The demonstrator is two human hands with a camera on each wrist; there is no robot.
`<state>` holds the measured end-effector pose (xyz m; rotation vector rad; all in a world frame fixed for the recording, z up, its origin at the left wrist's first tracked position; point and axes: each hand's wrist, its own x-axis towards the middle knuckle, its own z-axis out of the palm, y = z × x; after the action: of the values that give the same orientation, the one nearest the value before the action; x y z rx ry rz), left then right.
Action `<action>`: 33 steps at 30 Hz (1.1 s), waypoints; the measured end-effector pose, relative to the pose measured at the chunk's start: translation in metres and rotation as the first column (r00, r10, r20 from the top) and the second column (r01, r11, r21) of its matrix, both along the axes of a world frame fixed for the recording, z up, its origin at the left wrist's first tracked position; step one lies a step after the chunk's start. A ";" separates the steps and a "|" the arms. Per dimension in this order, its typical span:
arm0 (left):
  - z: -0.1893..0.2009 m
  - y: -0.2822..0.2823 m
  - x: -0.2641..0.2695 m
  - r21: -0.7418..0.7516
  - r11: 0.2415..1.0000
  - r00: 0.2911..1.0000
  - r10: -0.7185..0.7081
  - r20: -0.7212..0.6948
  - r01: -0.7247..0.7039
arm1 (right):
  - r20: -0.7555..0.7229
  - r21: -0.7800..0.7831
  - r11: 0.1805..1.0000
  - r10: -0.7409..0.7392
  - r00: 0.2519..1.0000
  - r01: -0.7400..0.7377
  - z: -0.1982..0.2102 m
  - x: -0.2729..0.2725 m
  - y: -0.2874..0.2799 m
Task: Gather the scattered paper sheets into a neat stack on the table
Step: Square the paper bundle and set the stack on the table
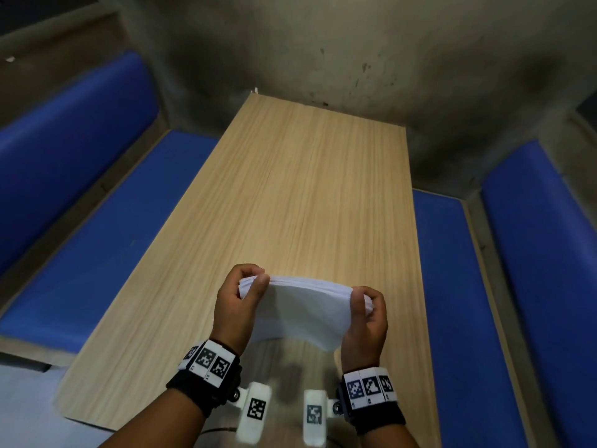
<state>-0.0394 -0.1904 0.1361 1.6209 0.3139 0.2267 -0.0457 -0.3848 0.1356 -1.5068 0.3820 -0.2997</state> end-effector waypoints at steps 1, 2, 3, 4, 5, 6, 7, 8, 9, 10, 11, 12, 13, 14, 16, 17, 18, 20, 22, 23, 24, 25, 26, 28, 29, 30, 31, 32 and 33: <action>-0.003 0.004 -0.002 -0.008 0.999 0.999 -0.038 0.013 0.038 | 0.017 0.029 0.999 0.038 0.999 -0.038 -0.004 -0.001 -0.003; -0.007 0.007 -0.004 -0.022 0.996 0.996 -0.088 0.015 0.088 | 0.025 0.055 0.996 0.075 0.997 -0.076 -0.010 -0.002 -0.007; -0.012 0.010 -0.008 -0.050 0.988 0.989 -0.146 0.017 0.147 | 0.013 0.054 0.993 0.105 0.994 -0.105 -0.017 -0.004 -0.010; -0.021 0.013 -0.010 -0.070 0.977 0.979 -0.202 0.006 0.202 | -0.020 0.021 0.991 0.131 0.991 -0.130 -0.026 -0.005 -0.014; -0.030 0.015 -0.010 -0.048 0.968 0.969 -0.247 -0.017 0.246 | -0.069 -0.047 0.985 0.161 0.984 -0.165 -0.034 -0.008 -0.017; -0.040 0.017 -0.011 0.011 0.964 0.962 -0.265 -0.063 0.266 | -0.125 -0.118 0.970 0.197 0.972 -0.212 -0.041 -0.010 -0.017; -0.049 0.018 -0.009 0.085 0.958 0.958 -0.265 -0.114 0.275 | -0.184 -0.180 0.953 0.210 0.960 -0.243 -0.046 -0.012 -0.017; -0.056 0.018 -0.008 0.137 0.949 0.952 -0.260 -0.161 0.283 | -0.232 -0.226 0.939 0.208 0.950 -0.260 -0.050 -0.013 -0.015; -0.060 0.018 -0.007 0.175 0.938 0.944 -0.263 -0.198 0.298 | -0.270 -0.251 0.932 0.193 0.943 -0.262 -0.051 -0.014 -0.013; -0.061 0.017 -0.006 0.204 0.929 0.938 -0.260 -0.229 0.307 | -0.298 -0.262 0.931 0.172 0.939 -0.254 -0.051 -0.014 -0.011; -0.060 0.017 -0.006 0.211 0.928 0.937 -0.255 -0.240 0.307 | -0.312 -0.264 0.934 0.152 0.938 -0.239 -0.049 -0.014 -0.009; -0.056 0.017 -0.007 0.188 0.937 0.940 -0.246 -0.235 0.293 | -0.315 -0.266 0.938 0.134 0.939 -0.223 -0.048 -0.014 -0.009; -0.052 0.019 -0.009 0.147 0.949 0.945 -0.246 -0.214 0.280 | -0.303 -0.267 0.942 0.118 0.946 -0.203 -0.045 -0.015 -0.007; -0.047 0.021 -0.011 0.114 0.957 0.949 -0.239 -0.206 0.266 | -0.292 -0.271 0.944 0.107 0.950 -0.189 -0.045 -0.016 -0.007; -0.042 0.027 -0.015 0.083 0.961 0.950 -0.245 -0.192 0.264 | -0.286 -0.280 0.942 0.101 0.953 -0.184 -0.048 -0.023 -0.006; -0.045 0.028 -0.016 0.083 0.958 0.950 -0.255 -0.183 0.273 | -0.298 -0.285 0.939 0.104 0.949 -0.193 -0.053 -0.028 -0.004; -0.049 0.030 -0.018 0.087 0.954 0.947 -0.268 -0.178 0.286 | -0.330 -0.281 0.936 0.114 0.937 -0.213 -0.060 -0.032 -0.003; -0.058 0.035 -0.024 0.123 0.941 0.937 -0.287 -0.201 0.315 | -0.419 -0.227 0.944 0.128 0.899 -0.240 -0.073 -0.041 0.002; -0.069 0.039 -0.029 0.138 0.932 0.925 -0.297 -0.236 0.334 | -0.470 -0.196 0.947 0.138 0.872 -0.255 -0.082 -0.046 0.009; -0.072 0.041 -0.031 0.126 0.930 0.920 -0.309 -0.242 0.345 | -0.472 -0.206 0.945 0.132 0.872 -0.255 -0.083 -0.047 0.011; -0.075 0.041 -0.031 0.116 0.929 0.915 -0.313 -0.252 0.350 | -0.468 -0.225 0.942 0.121 0.876 -0.250 -0.084 -0.047 0.012; -0.076 0.041 -0.031 0.097 0.932 0.914 -0.317 -0.253 0.350 | -0.464 -0.238 0.942 0.102 0.880 -0.235 -0.085 -0.047 0.013; -0.074 0.041 -0.031 0.074 0.939 0.917 -0.309 -0.254 0.337 | -0.468 -0.236 0.947 0.086 0.880 -0.217 -0.087 -0.047 0.013; -0.073 0.042 -0.031 0.042 0.951 0.923 -0.287 -0.257 0.308 | -0.531 -0.191 0.967 0.043 0.846 -0.169 -0.094 -0.048 0.011; -0.074 0.043 -0.032 0.043 0.947 0.919 -0.298 -0.257 0.319 | -0.578 -0.169 0.974 0.027 0.815 -0.153 -0.098 -0.049 0.010; -0.074 0.045 -0.034 0.052 0.940 0.914 -0.313 -0.257 0.336 | -0.613 -0.160 0.974 0.028 0.789 -0.159 -0.105 -0.052 0.010; -0.077 0.046 -0.036 0.064 0.933 0.909 -0.327 -0.259 0.354 | -0.629 -0.162 0.973 0.028 0.777 -0.166 -0.109 -0.054 0.011; -0.078 0.047 -0.039 0.063 0.930 0.901 -0.332 -0.278 0.362 | -0.633 -0.166 0.970 0.032 0.773 -0.176 -0.114 -0.057 0.012; -0.082 0.048 -0.041 0.051 0.926 0.890 -0.343 -0.301 0.374 | -0.635 -0.165 0.968 0.043 0.772 -0.189 -0.117 -0.059 0.014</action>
<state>-0.0804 -0.1427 0.0539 1.7880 0.2180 -0.2845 -0.1051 -0.3712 0.0184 -1.8254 0.8035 0.2949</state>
